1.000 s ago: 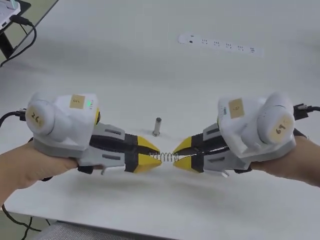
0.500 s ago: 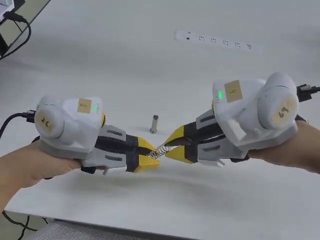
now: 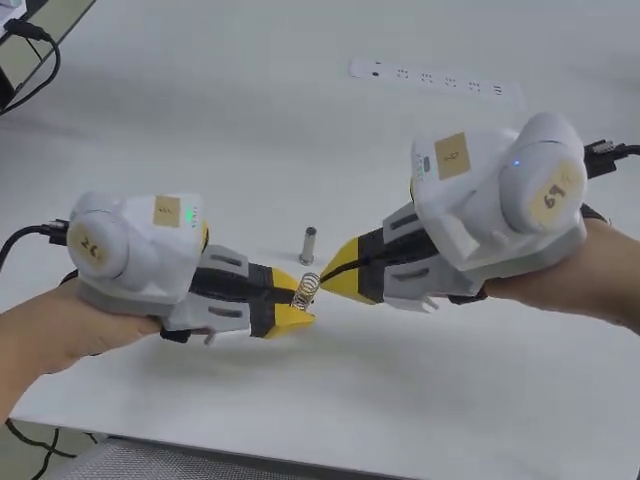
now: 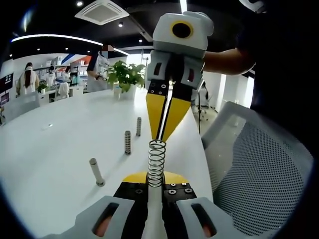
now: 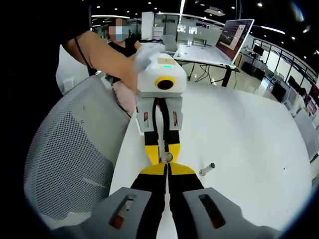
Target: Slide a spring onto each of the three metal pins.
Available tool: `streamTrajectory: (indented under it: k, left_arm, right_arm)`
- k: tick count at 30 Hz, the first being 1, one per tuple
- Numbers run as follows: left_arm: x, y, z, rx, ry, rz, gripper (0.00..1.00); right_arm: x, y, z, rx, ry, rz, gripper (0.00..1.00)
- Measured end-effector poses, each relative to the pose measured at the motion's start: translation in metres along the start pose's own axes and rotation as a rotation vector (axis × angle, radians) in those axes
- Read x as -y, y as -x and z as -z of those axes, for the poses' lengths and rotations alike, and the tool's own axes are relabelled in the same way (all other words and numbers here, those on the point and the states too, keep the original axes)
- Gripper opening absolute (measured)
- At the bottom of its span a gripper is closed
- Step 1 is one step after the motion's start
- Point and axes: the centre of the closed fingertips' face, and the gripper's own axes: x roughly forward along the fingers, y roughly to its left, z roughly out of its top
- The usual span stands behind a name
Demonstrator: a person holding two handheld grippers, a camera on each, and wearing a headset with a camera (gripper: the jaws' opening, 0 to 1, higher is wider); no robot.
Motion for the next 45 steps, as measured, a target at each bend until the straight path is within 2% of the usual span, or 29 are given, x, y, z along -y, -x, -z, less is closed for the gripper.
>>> streamTrajectory:
  k: [5,6,11,16,25,32,37,45]
  left_arm:
    - [0.0027,-0.0006,-0.0002,0.002,-0.007,0.007,0.01]
    - [0.0033,-0.0004,0.0000,-0.002,-0.024,0.006,0.01]
    - [0.0031,0.0006,-0.0007,0.002,-0.020,0.007,0.01]
    - [0.0057,-0.0003,-0.0047,0.020,-0.016,0.017,0.01]
    - [0.0078,-0.0033,-0.0041,0.011,-0.026,0.025,0.00]
    - [0.0059,-0.0041,-0.0071,0.021,-0.023,0.019,0.01]
    - [0.0055,-0.0044,-0.0054,0.014,-0.021,0.022,0.01]
    - [0.0025,-0.0019,-0.0049,0.023,-0.006,-0.002,0.02]
  right_arm:
    - [0.0010,0.0007,0.0019,-0.007,-0.005,-0.011,0.02]
    - [0.0017,0.0011,0.0015,-0.008,-0.004,-0.008,0.02]
    - [0.0033,0.0027,0.0010,-0.006,-0.006,-0.015,0.02]
    - [-0.0006,0.0013,-0.0045,0.012,-0.009,-0.038,0.09]
    - [-0.0027,-0.0007,-0.0050,-0.012,0.017,-0.044,0.08]
    - [-0.0029,-0.0019,-0.0060,-0.036,0.049,-0.037,0.08]
    - [-0.0039,-0.0037,-0.0045,-0.075,0.085,-0.036,0.06]
    - [-0.0042,-0.0064,-0.0077,-0.098,0.103,-0.047,0.06]
